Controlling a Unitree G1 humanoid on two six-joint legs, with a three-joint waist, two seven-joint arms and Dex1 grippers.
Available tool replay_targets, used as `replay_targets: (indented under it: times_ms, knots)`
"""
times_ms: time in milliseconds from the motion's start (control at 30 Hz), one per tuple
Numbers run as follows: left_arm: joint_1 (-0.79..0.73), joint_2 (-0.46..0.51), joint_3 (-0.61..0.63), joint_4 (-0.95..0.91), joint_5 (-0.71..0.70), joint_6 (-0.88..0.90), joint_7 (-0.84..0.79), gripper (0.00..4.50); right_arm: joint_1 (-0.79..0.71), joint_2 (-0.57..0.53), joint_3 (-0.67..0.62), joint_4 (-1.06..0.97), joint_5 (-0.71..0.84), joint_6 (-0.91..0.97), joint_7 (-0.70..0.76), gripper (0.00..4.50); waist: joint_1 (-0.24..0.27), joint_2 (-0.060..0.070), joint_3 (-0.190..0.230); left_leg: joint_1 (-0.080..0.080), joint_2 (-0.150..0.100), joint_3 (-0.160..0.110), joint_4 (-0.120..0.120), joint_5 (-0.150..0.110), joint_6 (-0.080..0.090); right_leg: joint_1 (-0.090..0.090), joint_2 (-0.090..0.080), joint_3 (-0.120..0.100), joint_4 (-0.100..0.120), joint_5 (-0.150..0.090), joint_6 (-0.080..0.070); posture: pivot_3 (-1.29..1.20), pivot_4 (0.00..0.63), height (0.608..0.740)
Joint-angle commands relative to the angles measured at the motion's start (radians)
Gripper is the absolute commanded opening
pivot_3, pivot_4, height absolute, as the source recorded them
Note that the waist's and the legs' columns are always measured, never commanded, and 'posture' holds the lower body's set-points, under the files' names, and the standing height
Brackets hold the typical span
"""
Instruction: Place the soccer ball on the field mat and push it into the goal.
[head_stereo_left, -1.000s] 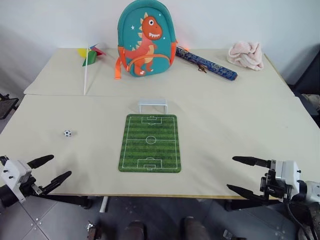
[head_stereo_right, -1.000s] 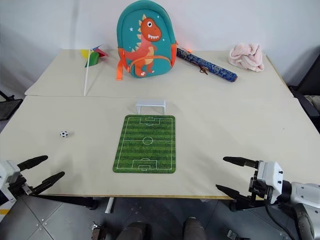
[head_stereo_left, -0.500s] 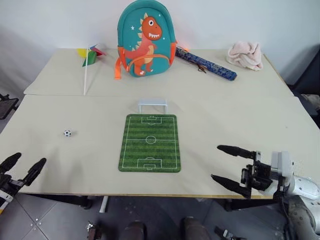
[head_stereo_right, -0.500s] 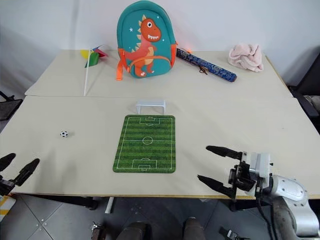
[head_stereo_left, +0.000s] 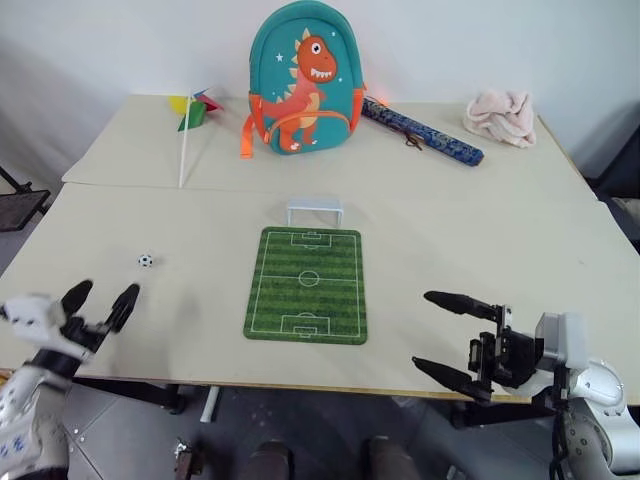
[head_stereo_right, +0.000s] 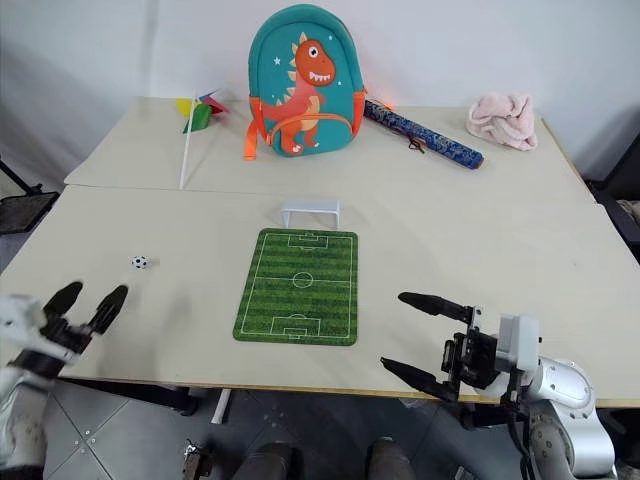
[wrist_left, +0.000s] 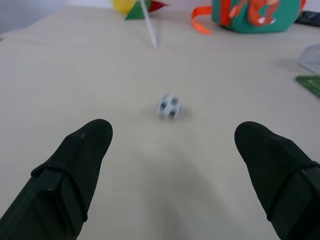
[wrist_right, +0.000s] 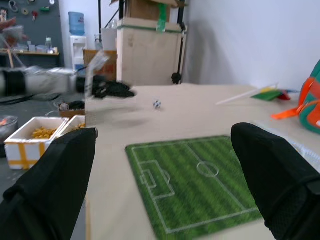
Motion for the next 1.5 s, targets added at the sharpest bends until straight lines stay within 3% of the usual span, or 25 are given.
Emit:
replay_targets:
  times_ms: [33,300,733,900,1167,1300,1400,1500]
  knots:
    - [-0.088,0.057,-0.033,0.028,0.085,0.004,0.081,4.47,0.004,-0.002,-0.003,-0.01,0.003,-0.019,0.012,4.5,-0.002,0.0,0.0,0.0,-0.001,0.0,0.0,0.0,0.0,0.0,0.0,0.0,0.001,0.0,0.0,0.0,0.15,0.74]
    - [-0.265,0.086,-0.149,0.197,0.154,0.101,0.104,4.47,0.022,0.009,0.005,-0.026,-0.005,-0.016,-0.009,4.5,-0.025,0.0,0.0,0.0,-0.002,0.001,0.0,0.0,0.0,-0.002,-0.001,0.001,0.007,0.0,0.0,0.0,0.15,0.74]
    - [-0.287,0.1,-0.176,0.31,0.188,0.111,0.098,4.47,0.044,0.006,0.005,-0.053,-0.005,-0.01,-0.06,4.5,-0.022,0.0,0.0,0.0,-0.003,0.0,0.001,0.0,0.0,-0.002,-0.002,0.001,0.006,0.0,0.0,0.0,0.15,0.74]
    - [-0.32,0.109,-0.189,0.375,0.213,0.08,0.1,3.29,0.042,0.005,0.009,-0.057,-0.004,-0.007,-0.069,4.5,-0.022,0.0,0.0,0.0,-0.003,0.0,0.001,0.0,0.0,-0.002,-0.001,0.001,0.006,0.0,0.0,0.0,0.15,0.74]
    - [-0.325,0.121,-0.196,0.428,0.228,0.054,0.086,0.88,0.047,0.006,0.013,-0.069,-0.007,-0.007,-0.091,4.5,-0.025,0.0,0.0,0.001,-0.002,0.001,0.001,0.0,0.0,-0.002,-0.001,0.001,0.007,0.0,0.0,0.0,0.15,0.74]
    - [-0.317,0.132,-0.17,0.448,0.213,0.02,0.078,0.87,0.05,0.01,0.015,-0.058,-0.011,-0.02,-0.09,4.5,-0.026,0.0,0.0,0.001,-0.002,0.001,0.001,0.0,0.0,-0.002,-0.001,0.001,0.007,0.0,0.0,0.0,0.15,0.74]
    - [-0.306,0.127,-0.122,0.381,0.105,-0.02,-0.069,0.87,0.057,0.012,0.005,-0.041,-0.017,-0.041,-0.083,4.5,-0.026,0.0,0.0,0.0,-0.002,0.001,0.001,0.0,0.0,-0.002,-0.001,0.001,0.006,0.0,0.0,0.0,0.15,0.74]
    - [-0.264,0.142,-0.16,0.137,-0.051,0.065,-0.338,0.87,0.065,-0.023,-0.039,-0.044,0.012,-0.038,-0.062,4.5,-0.022,0.0,0.0,-0.001,-0.001,0.0,0.001,0.0,0.0,-0.003,-0.002,0.001,0.006,0.0,0.0,0.0,0.15,0.74]
